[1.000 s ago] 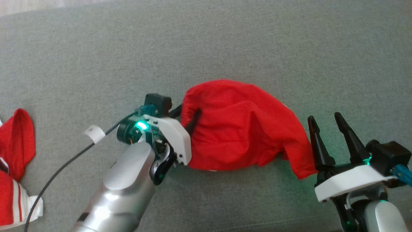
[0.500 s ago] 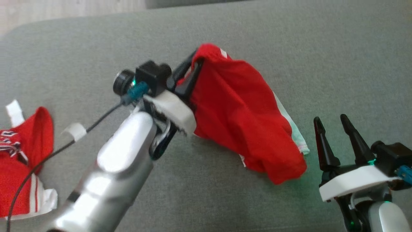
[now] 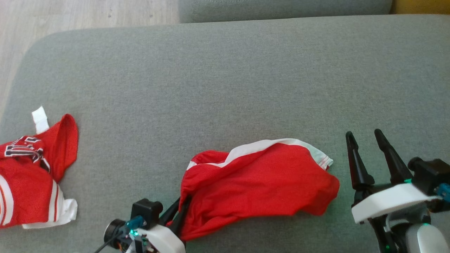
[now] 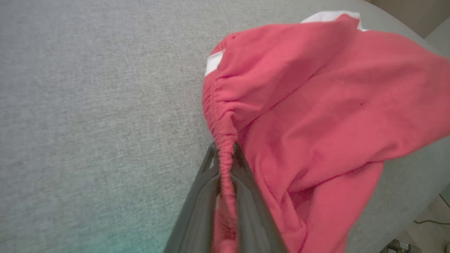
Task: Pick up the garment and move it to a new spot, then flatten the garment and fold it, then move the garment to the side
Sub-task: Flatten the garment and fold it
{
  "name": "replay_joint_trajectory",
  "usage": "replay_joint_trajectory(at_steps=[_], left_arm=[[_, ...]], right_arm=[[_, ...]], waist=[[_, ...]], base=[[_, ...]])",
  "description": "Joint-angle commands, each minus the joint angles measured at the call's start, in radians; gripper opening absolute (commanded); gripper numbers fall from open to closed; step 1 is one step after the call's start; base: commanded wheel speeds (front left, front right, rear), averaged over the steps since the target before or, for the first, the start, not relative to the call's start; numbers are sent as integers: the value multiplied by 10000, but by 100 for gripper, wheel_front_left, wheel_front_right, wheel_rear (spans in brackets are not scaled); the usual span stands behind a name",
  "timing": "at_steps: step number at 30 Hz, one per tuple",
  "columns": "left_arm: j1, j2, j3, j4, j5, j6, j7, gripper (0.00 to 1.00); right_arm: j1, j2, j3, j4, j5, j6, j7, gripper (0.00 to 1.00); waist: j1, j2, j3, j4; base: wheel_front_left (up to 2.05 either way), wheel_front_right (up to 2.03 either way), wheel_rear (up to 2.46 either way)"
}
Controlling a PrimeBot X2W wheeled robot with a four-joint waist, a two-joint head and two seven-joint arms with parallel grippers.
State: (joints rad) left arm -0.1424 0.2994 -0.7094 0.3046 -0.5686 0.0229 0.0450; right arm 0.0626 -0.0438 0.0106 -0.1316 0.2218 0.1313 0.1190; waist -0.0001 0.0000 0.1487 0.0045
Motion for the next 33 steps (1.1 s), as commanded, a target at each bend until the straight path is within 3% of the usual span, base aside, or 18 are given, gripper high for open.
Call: replay_joint_trajectory(at_steps=[1,2,3,4,8,11,21,26,33], left_arm=[[-228,149,394,-327,-48,89,-275,0],[-87,121,397,-238,-36,101,-556,0],[-52,69,432,-225,-14,109,-835,13],[-11,-3,493,-205,-16,140,-1126,100],[114,-243,816,-486,-63,244,-2272,100],[200,-239,1246,-1043,7,555,-2753,100],[294,354,3203,-2695,827,1653,-3060,100],[349,626,4009,-2776,1249,1804,-3064,100],[589,779,4307,-2430,1274,1685,-3066,100]], right_arm=[[-41,-64,142,-413,11,-6,39,100],[-16,-64,145,-436,-39,-6,82,100],[3,-64,143,-447,-58,-6,102,100],[27,-64,136,-461,-74,-6,129,100],[108,-64,149,-574,-171,-6,248,100],[176,-64,150,-684,-220,-6,331,100],[354,-64,90,-999,-358,-6,540,100],[366,-64,63,-1163,-452,-6,615,100],[415,-64,67,-1352,-452,-6,694,100]], waist=[[1,0,-39,75],[1,0,-98,126],[1,0,-151,152],[1,0,-203,172],[1,0,-423,207],[1,0,-575,230],[1,0,-874,394],[1,0,-934,429],[1,0,-886,411]], base=[[0,0,0],[0,0,0],[0,0,0],[0,0,0],[0,0,0],[0,0,0],[0,0,0],[0,0,0],[0,0,0]])
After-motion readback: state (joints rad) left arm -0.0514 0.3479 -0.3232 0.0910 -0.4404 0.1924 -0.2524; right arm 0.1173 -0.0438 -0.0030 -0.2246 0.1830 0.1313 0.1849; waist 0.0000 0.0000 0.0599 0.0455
